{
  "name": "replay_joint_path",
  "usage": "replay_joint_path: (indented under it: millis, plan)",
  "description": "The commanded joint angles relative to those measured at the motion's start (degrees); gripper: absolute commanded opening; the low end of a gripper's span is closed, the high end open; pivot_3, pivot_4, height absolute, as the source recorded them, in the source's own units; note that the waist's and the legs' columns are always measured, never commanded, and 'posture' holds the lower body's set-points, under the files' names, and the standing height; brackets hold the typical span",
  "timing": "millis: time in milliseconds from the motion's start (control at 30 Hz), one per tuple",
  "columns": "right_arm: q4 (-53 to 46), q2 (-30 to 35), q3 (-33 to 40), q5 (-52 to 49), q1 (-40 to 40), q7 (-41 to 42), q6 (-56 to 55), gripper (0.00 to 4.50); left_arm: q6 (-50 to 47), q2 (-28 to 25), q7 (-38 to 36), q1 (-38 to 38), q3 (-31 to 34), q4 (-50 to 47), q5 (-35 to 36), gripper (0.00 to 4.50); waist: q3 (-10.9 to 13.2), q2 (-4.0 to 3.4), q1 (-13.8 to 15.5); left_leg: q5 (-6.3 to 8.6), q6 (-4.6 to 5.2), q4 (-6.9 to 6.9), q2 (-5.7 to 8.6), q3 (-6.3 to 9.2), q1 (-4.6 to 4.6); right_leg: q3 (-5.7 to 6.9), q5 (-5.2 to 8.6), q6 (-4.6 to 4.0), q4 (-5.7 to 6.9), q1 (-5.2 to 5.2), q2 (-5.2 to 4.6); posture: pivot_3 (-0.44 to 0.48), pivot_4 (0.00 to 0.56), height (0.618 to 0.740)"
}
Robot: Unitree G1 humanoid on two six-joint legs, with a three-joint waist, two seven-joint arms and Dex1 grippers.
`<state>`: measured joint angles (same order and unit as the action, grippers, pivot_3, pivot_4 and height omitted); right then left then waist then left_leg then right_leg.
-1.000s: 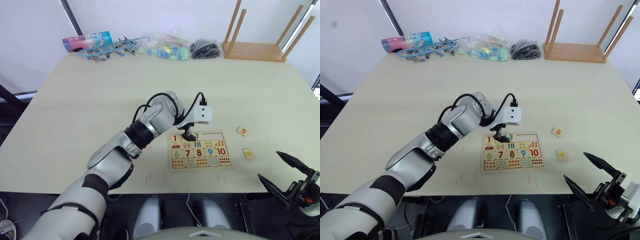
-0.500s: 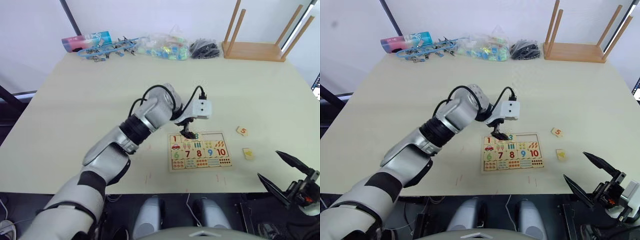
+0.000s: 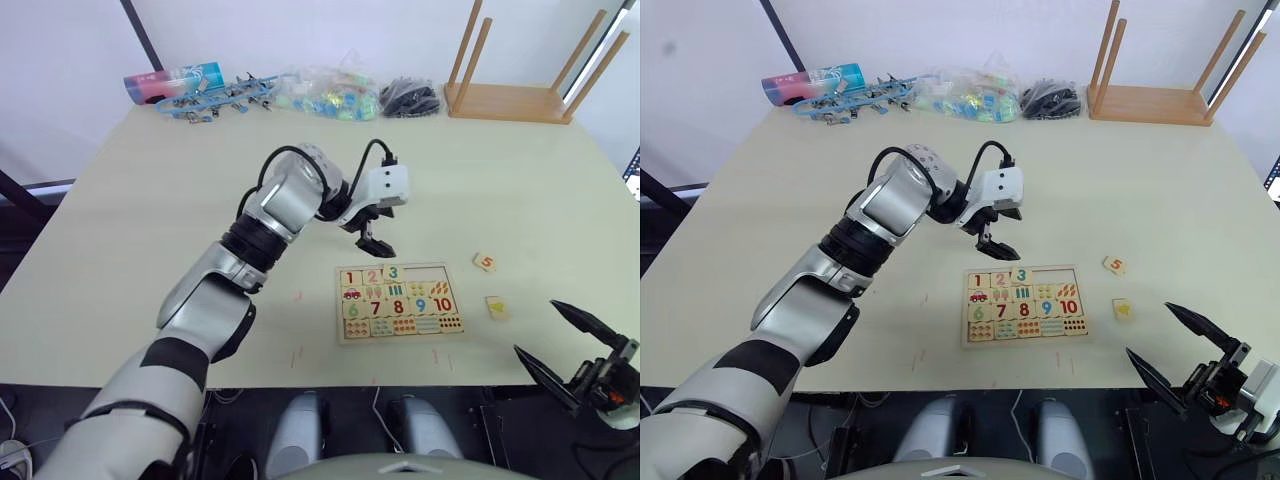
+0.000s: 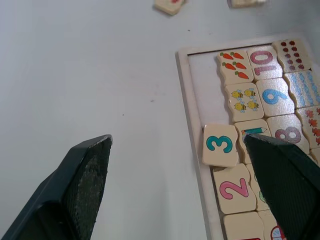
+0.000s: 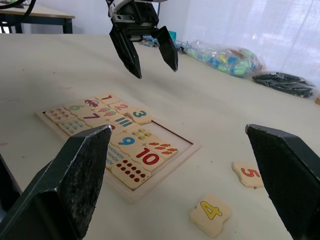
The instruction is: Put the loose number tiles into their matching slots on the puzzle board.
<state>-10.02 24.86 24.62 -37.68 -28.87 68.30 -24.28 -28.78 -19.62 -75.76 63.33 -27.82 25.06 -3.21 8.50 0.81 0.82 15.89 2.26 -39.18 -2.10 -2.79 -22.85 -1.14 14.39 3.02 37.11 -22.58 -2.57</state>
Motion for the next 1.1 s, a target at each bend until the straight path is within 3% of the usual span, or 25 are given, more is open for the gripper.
replay_joint_path:
  millis: [33, 200, 300, 600, 1100]
  plan:
    - [-0.4, 0.6, 0.8, -0.6, -0.2, 0.2, -0.4, 4.50, 8.2, 1.6, 2.4, -1.2, 4.7, 5.3, 2.7, 3.29, 0.0, 0.01, 0.0, 0.00, 0.00, -0.01, -0.01, 0.01, 0.00, 0.01, -0.01, 0.01, 0.00, 0.00, 0.00, 0.000, 0.150, 0.737]
    - [-0.4, 0.8, 1.0, -0.6, 0.0, 0.1, -0.2, 4.50, 19.6, 1.7, -0.3, -3.2, 5.6, 12.5, 3.1, 0.97, 0.0, 0.01, 0.0, 0.00, 0.00, -0.01, 0.01, -0.01, -0.01, 0.01, -0.03, 0.04, 0.00, 0.00, 0.00, 0.000, 0.150, 0.737]
    - [-0.1, 0.9, 1.1, -0.7, 0.1, 0.3, -0.1, 4.50, 24.7, 2.1, -1.4, -3.5, 5.4, 17.0, 2.3, 0.09, 0.0, 0.01, 0.0, 0.00, 0.00, -0.01, 0.01, -0.01, -0.01, 0.01, -0.03, 0.04, 0.00, 0.00, 0.00, 0.000, 0.150, 0.737]
    - [0.2, 0.6, 1.3, -0.9, -0.5, 0.6, -0.6, 4.50, 28.9, 3.7, -1.7, -3.6, 5.2, 22.3, -0.1, 0.09, 0.0, 0.01, 0.0, 0.00, 0.00, -0.01, 0.02, 0.00, -0.03, 0.02, -0.04, 0.06, 0.00, 0.00, 0.00, 0.000, 0.150, 0.737]
    - [0.2, 0.4, 1.6, -0.9, -1.5, 0.5, -0.8, 4.50, 29.3, 4.7, -3.6, -4.5, 5.1, 21.4, -1.2, 0.09, 0.0, 0.01, 0.0, 0.00, 0.00, -0.01, 0.01, 0.01, -0.03, 0.03, -0.04, 0.07, 0.00, 0.00, 0.00, 0.000, 0.150, 0.737]
